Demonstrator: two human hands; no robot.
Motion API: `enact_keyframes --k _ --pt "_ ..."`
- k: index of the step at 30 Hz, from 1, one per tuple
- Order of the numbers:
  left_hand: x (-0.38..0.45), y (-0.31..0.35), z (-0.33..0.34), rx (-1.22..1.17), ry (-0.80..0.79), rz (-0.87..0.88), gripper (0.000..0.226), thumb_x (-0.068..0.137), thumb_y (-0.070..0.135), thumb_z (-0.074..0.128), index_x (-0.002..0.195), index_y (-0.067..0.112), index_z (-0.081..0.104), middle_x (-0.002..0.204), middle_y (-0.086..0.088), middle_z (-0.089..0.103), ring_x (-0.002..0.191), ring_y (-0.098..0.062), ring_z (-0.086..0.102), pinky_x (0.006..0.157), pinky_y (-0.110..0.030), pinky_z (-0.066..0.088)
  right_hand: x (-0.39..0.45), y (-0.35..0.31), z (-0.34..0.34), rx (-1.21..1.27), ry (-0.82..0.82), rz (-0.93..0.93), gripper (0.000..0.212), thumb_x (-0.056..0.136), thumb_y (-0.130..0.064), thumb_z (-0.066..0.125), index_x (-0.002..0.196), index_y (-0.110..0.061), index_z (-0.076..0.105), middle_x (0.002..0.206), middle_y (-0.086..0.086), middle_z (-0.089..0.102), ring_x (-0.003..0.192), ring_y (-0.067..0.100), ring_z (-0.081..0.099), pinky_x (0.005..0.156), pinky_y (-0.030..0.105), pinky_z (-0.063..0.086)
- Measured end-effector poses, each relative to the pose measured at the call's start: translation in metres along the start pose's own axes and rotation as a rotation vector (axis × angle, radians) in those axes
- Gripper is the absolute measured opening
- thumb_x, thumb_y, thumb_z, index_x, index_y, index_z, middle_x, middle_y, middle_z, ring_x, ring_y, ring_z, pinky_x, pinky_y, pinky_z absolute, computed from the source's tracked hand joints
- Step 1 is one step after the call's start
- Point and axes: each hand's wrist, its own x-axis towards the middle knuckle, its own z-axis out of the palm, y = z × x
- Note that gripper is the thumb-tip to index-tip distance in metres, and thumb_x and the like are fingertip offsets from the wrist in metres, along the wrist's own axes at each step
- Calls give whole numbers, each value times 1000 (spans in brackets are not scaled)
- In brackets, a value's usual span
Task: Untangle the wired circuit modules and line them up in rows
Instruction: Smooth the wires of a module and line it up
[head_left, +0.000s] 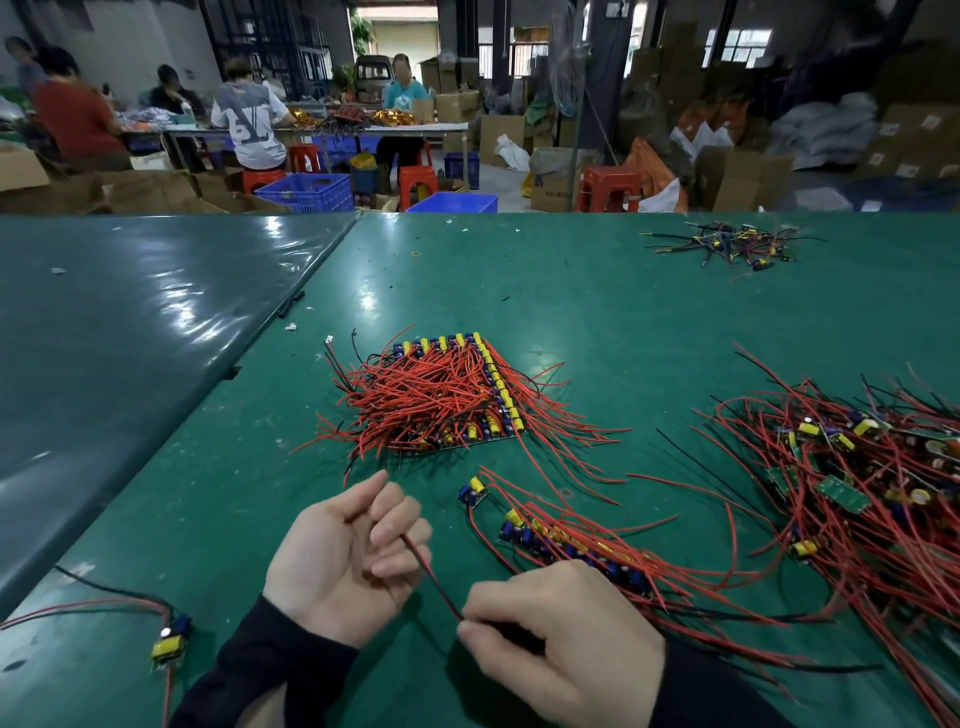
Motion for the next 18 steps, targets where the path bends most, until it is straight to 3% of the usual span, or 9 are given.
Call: enact_keyframes --k 4,6,8,9,11,13,16,18 --pt "0 3 0 -38 8 53 41 85 23 40 46 14 34 44 3 22 42 -8 13 30 -16 16 2 -5 -2 340 -7 138 22 92 -28 53 73 -17 56 58 6 61 47 15 55 49 30 45" --pt "1 4 0 -64 30 145 43 88 26 40 46 13 40 47 2 28 43 -7 16 31 -15 20 -1 -5 -3 487 -20 236 7 91 -29 60 90 -23 62 76 3 70 47 5 58 47 19 44" --pt "2 6 -2 -82 71 241 49 93 28 36 47 12 42 50 2 30 40 -7 20 32 -14 24 -9 -5 -6 545 -9 353 35 84 -29 69 117 -34 56 97 -1 72 49 4 58 47 16 45" --pt "3 7 -2 -92 90 269 51 95 28 36 47 12 41 49 2 31 38 -8 24 32 -14 25 -14 -4 -7 519 -10 401 43 82 -27 70 120 -39 52 99 -6 71 48 6 56 48 18 47" --pt "3 7 -2 -115 112 299 52 97 26 36 46 13 39 48 2 31 37 -9 29 31 -14 27 -24 -1 -13 390 10 417 37 78 -31 67 109 -46 54 96 -15 71 51 7 52 55 23 49" --pt "4 5 1 -62 118 350 49 96 27 40 49 12 41 48 0 35 38 -9 33 32 -13 32 -32 0 -23 402 30 451 31 73 -39 67 100 -52 58 93 -12 73 58 8 53 59 23 47" --pt "5 -3 7 56 21 421 44 91 37 44 64 8 62 63 -9 59 43 -9 42 43 -14 45 -41 -7 -33 467 49 481 34 70 -47 72 102 -50 61 93 -6 74 61 9 50 56 27 42" --pt "5 -7 8 166 -51 429 50 89 47 40 91 6 68 87 -13 70 47 -11 50 50 -20 52 -48 -15 -51 469 140 494 45 64 -54 68 107 -48 60 91 -7 74 47 11 49 48 21 41"
